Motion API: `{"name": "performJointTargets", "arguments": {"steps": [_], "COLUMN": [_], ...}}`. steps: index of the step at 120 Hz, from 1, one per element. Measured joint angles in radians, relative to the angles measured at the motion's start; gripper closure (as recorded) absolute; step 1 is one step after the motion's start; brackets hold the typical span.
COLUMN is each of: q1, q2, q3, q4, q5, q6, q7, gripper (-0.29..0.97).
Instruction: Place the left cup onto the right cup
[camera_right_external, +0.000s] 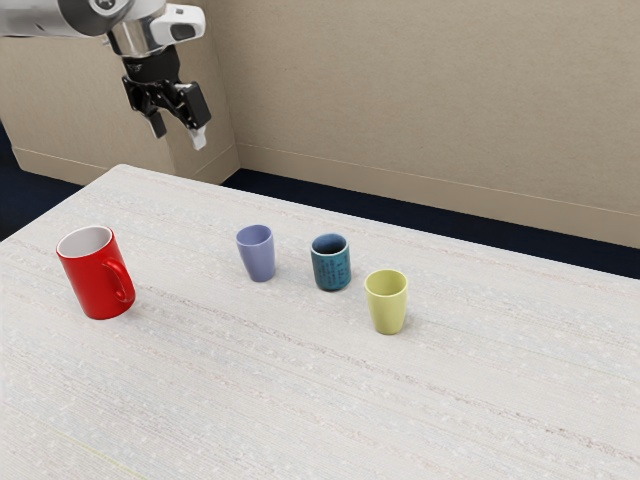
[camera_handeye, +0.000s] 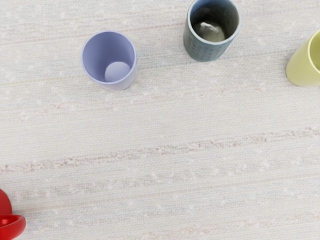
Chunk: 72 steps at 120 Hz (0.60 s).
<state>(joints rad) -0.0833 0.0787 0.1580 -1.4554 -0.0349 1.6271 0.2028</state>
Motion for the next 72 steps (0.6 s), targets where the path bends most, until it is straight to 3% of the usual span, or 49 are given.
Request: {"name": "performJointTargets", "arguments": {"steps": [41,72], "q1": [0.0,0.002], "q2": [0.02,0.205], "q3": [0.003,0.009], "q4": [0.001,0.141], "q5": [-0.005,-0.011], "q6": [-0.001,0.023], "q7": [-0.003,-0.002], "gripper": [0.0,0.0]}}
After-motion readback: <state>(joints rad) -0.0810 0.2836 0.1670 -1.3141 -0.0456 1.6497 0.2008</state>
